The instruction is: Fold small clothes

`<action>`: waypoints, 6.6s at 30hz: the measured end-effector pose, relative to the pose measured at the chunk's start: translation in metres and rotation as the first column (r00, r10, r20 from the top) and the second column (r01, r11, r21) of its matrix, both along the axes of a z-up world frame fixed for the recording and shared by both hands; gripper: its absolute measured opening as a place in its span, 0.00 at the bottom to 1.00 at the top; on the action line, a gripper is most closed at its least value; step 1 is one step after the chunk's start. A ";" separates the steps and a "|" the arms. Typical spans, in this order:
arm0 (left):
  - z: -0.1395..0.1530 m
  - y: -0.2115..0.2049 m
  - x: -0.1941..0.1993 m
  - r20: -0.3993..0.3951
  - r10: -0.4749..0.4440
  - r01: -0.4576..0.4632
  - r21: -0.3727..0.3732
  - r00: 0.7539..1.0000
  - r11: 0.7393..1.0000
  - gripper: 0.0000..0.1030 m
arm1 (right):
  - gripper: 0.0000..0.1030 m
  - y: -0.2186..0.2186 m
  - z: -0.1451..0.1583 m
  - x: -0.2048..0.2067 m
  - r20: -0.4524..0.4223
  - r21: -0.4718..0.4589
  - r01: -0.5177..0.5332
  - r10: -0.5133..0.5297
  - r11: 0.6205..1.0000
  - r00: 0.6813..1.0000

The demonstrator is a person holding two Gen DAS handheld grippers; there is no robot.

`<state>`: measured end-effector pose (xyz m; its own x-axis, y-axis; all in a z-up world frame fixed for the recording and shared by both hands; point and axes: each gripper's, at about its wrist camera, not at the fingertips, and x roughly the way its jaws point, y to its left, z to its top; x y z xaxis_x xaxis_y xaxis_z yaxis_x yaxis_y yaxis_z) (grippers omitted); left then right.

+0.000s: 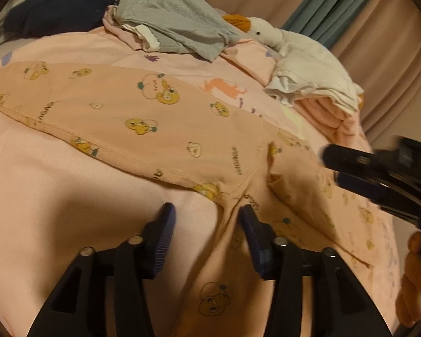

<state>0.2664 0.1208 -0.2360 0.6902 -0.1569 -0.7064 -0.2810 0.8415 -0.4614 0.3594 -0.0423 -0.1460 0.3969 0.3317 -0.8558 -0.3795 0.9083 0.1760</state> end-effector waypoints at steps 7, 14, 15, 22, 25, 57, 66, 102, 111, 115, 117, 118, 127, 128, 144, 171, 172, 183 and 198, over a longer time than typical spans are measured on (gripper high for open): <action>0.025 0.030 -0.013 -0.033 0.154 -0.152 0.042 0.988 0.987 0.61 | 0.85 -0.065 0.047 -0.027 0.175 -0.092 0.049 -0.033 0.995 0.984; 0.036 0.108 -0.044 0.007 0.326 -0.326 -0.005 0.945 0.945 0.71 | 0.32 -0.127 0.016 -0.019 0.106 -0.125 0.197 -0.185 0.972 0.977; 0.027 0.124 -0.048 -0.014 0.353 -0.353 -0.078 0.935 0.932 0.71 | 0.28 -0.140 0.006 -0.019 0.076 -0.116 0.228 -0.220 0.967 0.973; -0.004 0.201 -0.059 -0.047 0.512 -0.483 -0.413 0.858 0.772 0.71 | 0.33 -0.224 -0.030 -0.036 -0.076 0.019 0.363 -0.361 0.931 0.929; -0.012 0.218 -0.049 -0.071 0.573 -0.530 -0.486 0.816 0.695 0.71 | 0.33 -0.244 -0.028 -0.046 -0.045 -0.015 0.409 -0.409 0.912 0.911; 0.096 -0.101 0.009 -0.087 -0.136 0.154 0.254 0.987 0.955 0.64 | 0.80 -0.277 0.013 -0.072 0.024 0.169 0.369 -0.378 0.914 0.925; 0.040 -0.062 0.006 -0.125 -0.139 0.178 0.403 0.982 0.898 0.64 | 0.48 -0.209 -0.042 0.042 -0.242 0.173 0.449 -0.404 0.877 0.882; 0.048 -0.089 0.005 -0.097 -0.121 0.155 0.623 0.988 0.767 0.53 | 0.73 -0.281 0.008 -0.012 -0.010 0.120 0.512 -0.514 0.851 0.858; 0.015 -0.130 0.051 -0.176 -0.002 0.156 0.869 0.984 0.470 0.53 | 0.73 -0.277 -0.004 -0.011 -0.008 0.065 0.479 -0.480 0.875 0.877; 0.013 -0.055 0.052 -0.209 0.166 0.019 0.675 0.964 0.738 0.53 | 0.63 -0.267 -0.002 -0.006 0.013 0.091 0.419 -0.422 0.903 0.906; 0.014 -0.014 0.046 -0.193 0.302 -0.130 0.603 0.934 0.787 0.53 | 0.57 -0.259 -0.003 -0.002 0.021 0.101 0.400 -0.404 0.911 0.915; 0.014 0.001 0.044 -0.192 0.360 -0.183 0.596 0.913 0.782 0.53 | 0.54 -0.255 -0.006 0.001 0.013 0.099 0.396 -0.399 0.913 0.917; 0.039 -0.010 0.026 -0.153 0.058 0.020 0.467 0.986 0.884 0.53 | 0.55 -0.242 -0.016 0.002 -0.061 0.112 0.407 -0.402 0.907 0.914; 0.043 -0.022 0.024 -0.138 -0.002 0.070 0.487 0.990 0.870 0.53 | 0.55 -0.243 -0.014 0.001 -0.056 0.108 0.412 -0.409 0.905 0.911; 0.014 -0.130 0.066 -0.183 -0.029 0.178 0.890 0.983 0.421 0.47 | 0.57 -0.286 -0.025 -0.012 -0.069 0.091 0.408 -0.403 0.908 0.912; 0.031 -0.109 0.035 -0.181 -0.411 0.439 0.548 0.894 0.712 0.71 | 0.60 -0.289 -0.043 -0.019 -0.148 0.147 0.382 -0.362 0.912 0.920; 0.029 -0.117 0.034 -0.203 -0.422 0.454 0.589 0.884 0.669 0.71 | 0.60 -0.291 -0.045 -0.020 -0.149 0.155 0.380 -0.358 0.912 0.922; 0.016 -0.148 0.053 -0.221 -0.378 0.410 0.729 0.899 0.548 0.71 | 0.64 -0.294 -0.046 -0.025 -0.117 0.214 0.345 -0.327 0.914 0.938; 0.016 -0.056 0.067 -0.124 -0.143 0.181 0.403 0.982 0.897 0.13 | 0.64 -0.308 -0.055 -0.027 -0.115 0.317 0.313 -0.291 0.895 0.950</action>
<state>0.3334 0.0648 -0.2205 0.6118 0.0564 -0.7890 -0.1480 0.9880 -0.0442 0.3324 -0.3498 -0.2009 0.4718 0.4698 -0.7461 -0.0742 0.8644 0.4973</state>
